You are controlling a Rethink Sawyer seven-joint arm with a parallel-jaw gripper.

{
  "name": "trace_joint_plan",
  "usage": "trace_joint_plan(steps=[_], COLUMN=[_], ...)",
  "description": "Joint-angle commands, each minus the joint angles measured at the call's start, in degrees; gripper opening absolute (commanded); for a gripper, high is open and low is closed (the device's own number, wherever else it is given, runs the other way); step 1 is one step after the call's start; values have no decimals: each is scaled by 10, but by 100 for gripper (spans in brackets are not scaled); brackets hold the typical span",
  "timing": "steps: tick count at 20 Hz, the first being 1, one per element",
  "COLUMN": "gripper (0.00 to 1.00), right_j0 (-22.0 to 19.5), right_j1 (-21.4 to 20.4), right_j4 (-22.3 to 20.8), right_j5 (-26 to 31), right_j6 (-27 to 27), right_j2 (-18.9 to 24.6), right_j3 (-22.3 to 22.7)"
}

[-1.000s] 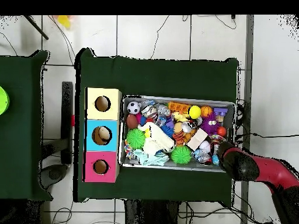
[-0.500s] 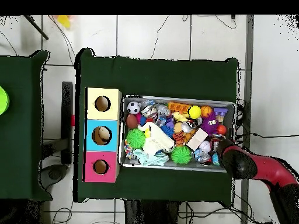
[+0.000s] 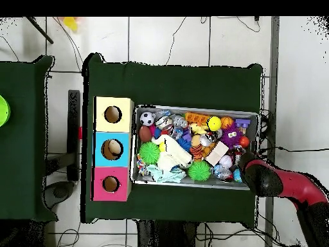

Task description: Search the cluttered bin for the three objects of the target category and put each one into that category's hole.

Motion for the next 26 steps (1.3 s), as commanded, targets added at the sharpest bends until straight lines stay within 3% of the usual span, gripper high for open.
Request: trace_joint_plan(steps=[1, 5, 11, 15, 26], gripper=[0, 0, 0, 0, 0], right_j0=[14, 37, 133, 151, 194], right_j1=[70, 49, -89, -117, -164], right_j4=[-56, -37, 21, 79, 159], right_j5=[2, 19, 20, 51, 56], right_j6=[-58, -31, 97, 89, 65], right_j2=[-27, -32, -68, -56, -66], right_j3=[-31, 3, 128, 158, 178])
